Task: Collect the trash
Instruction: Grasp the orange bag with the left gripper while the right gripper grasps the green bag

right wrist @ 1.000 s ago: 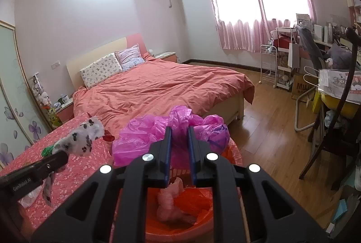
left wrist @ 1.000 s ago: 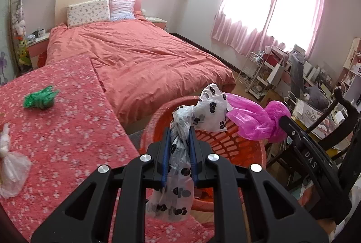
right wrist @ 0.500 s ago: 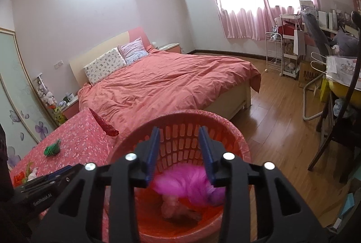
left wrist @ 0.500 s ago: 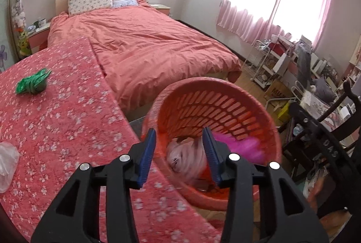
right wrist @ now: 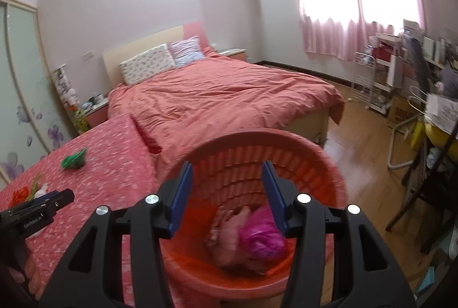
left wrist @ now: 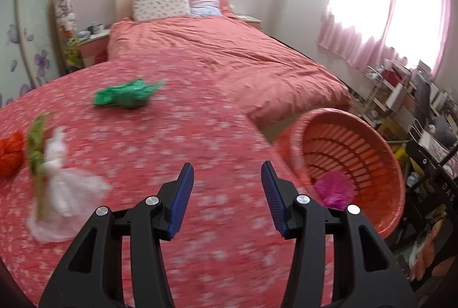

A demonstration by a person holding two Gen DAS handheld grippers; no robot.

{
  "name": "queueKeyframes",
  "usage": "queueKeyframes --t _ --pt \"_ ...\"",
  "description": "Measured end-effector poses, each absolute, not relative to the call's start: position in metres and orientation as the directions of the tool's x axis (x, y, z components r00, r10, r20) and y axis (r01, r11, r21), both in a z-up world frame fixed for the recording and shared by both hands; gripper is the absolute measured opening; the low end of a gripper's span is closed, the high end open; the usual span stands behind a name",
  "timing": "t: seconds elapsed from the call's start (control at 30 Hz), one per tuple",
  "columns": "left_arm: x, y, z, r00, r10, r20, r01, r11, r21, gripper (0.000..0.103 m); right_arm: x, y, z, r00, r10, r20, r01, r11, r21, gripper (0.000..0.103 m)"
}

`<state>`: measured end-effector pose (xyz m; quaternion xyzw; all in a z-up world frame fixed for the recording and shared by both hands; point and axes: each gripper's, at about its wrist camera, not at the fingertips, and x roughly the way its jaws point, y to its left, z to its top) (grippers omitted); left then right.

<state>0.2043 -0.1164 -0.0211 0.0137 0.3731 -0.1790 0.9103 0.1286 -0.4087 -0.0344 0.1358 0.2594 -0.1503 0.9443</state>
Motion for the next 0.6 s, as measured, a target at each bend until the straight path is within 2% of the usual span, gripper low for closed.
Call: queueKeyframes --t 0.3,0.4,0.43,0.5,0.6 --pt "0.209 -0.015 -0.009 0.722 -0.19 -0.666 0.165 0.981 -0.101 0.05 0.156 -0.328 -0.026 0.837 -0.084 -0.54 0.188 0.972 0.14 0.05" --pt "0.217 0.033 -0.006 0.745 -0.106 -0.659 0.069 0.994 -0.081 0.05 0.165 -0.305 -0.027 0.835 -0.046 -0.548 0.146 0.979 0.14 0.05" --pt "0.22 0.049 -0.006 0.748 -0.076 -0.659 0.034 0.997 -0.076 0.051 0.169 -0.296 -0.027 0.833 -0.031 -0.552 0.13 0.981 0.141 0.05" --pt "0.226 0.076 -0.008 0.75 -0.034 -0.661 -0.027 0.996 -0.081 0.059 0.176 -0.282 -0.029 0.829 -0.011 -0.559 0.108 0.984 0.14 0.05" --pt "0.241 0.122 -0.012 0.748 0.046 -0.662 -0.132 0.988 -0.08 0.06 0.186 -0.26 -0.033 0.82 0.013 -0.572 0.077 0.988 0.132 0.05"
